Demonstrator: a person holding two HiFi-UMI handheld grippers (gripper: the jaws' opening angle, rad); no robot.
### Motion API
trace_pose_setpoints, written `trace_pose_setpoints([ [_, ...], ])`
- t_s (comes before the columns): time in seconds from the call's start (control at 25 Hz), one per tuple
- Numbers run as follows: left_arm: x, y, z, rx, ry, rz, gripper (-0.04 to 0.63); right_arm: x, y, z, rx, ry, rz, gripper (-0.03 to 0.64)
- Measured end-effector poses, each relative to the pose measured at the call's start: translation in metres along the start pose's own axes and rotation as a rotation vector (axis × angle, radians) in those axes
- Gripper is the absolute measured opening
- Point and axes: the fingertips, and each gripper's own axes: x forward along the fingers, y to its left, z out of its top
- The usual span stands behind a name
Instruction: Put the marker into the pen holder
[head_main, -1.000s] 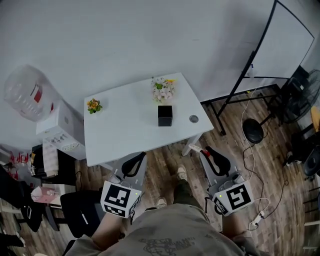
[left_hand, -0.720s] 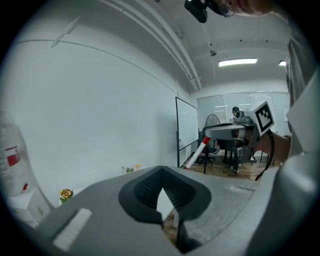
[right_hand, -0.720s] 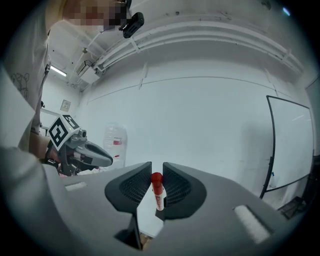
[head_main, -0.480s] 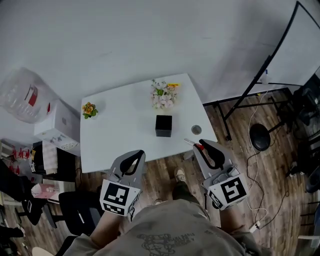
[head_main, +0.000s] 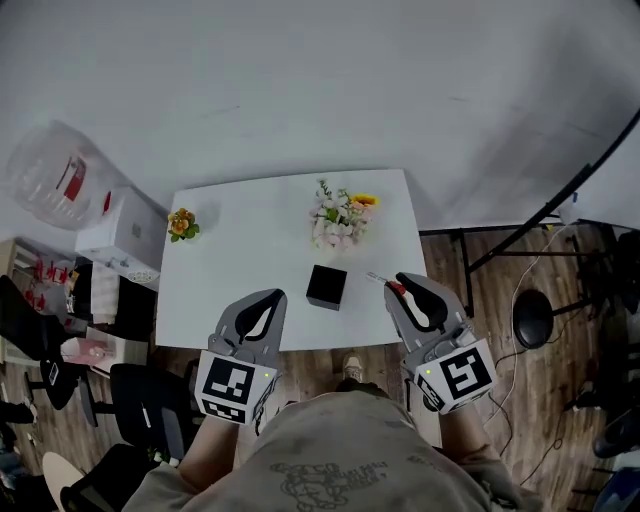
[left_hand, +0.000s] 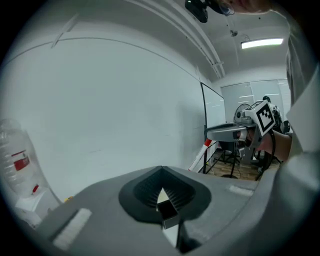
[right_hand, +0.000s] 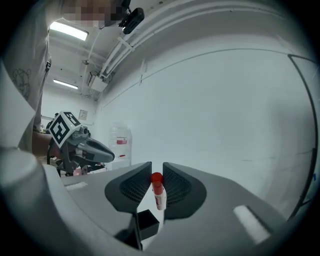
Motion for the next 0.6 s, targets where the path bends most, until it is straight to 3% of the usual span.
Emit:
trace_pose_setpoints([
  [0.32,0.021,0.033,-0.007,-0.091,0.021,0.187,0.000,0.053,-0.051,-0.001,-0.025,0.000,0.137,0.098],
  [0.6,0.015,0.048,-0.009,-0.131,0.035,0.289,0.000,0.082,-0.069,-0.002,-0.015,-0.008,0.188,0.098],
])
